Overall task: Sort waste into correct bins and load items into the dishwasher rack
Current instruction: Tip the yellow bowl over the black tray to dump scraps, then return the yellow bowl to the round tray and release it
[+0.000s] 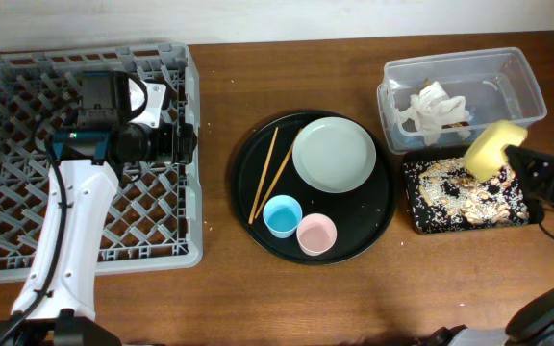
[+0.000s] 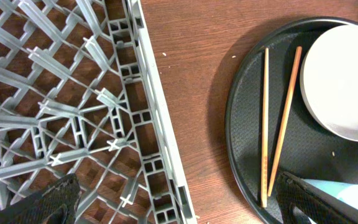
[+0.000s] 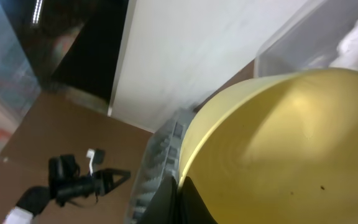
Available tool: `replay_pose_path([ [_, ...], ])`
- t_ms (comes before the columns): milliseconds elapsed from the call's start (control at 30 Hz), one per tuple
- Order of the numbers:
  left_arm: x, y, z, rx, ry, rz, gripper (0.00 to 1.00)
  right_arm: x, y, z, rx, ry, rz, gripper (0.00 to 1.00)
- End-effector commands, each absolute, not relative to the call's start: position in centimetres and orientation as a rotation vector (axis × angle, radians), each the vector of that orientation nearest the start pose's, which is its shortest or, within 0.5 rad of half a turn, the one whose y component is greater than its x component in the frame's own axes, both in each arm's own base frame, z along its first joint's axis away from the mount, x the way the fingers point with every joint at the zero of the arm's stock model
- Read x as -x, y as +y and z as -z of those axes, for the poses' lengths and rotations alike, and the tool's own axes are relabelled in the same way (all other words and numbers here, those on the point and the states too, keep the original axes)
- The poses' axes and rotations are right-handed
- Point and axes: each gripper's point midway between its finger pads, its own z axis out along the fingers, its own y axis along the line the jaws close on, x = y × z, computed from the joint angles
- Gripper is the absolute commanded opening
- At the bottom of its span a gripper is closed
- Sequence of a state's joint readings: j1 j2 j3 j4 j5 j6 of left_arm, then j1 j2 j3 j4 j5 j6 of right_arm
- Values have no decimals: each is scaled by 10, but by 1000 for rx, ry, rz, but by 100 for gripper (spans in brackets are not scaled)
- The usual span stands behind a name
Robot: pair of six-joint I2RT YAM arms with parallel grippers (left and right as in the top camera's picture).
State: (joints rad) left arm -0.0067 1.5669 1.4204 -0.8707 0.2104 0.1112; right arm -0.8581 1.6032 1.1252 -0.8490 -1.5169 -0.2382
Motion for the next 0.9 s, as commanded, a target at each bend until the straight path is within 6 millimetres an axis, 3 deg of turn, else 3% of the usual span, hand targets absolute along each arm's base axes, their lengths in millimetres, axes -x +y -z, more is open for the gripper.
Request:
replay_pose_path([
  [0, -398, -42, -208, -234, 2524, 245, 99, -318, -57, -275, -66, 1758, -1313, 4],
  [100, -398, -42, -208, -234, 2524, 245, 99, -313, -16, -290, 81, 1789, -1315, 4],
  [233, -398, -42, -208, -234, 2524, 245, 99, -310, 25, -280, 146, 1972, -1225, 4],
  [400, -398, -42, -208, -234, 2524, 245, 99, -310, 43, -238, 9, 2313, -953, 4],
  [533, -398, -42, -208, -234, 2524, 245, 99, -295, 55, -200, 37, 2543, -752, 4],
  [700, -398, -42, -208, -234, 2525, 245, 99, -287, 74, -169, 97, 2709, -562, 4],
  [867, -398, -42, -208, -234, 2524, 245, 99, -291, 105, -142, 200, 2795, -550, 4],
])
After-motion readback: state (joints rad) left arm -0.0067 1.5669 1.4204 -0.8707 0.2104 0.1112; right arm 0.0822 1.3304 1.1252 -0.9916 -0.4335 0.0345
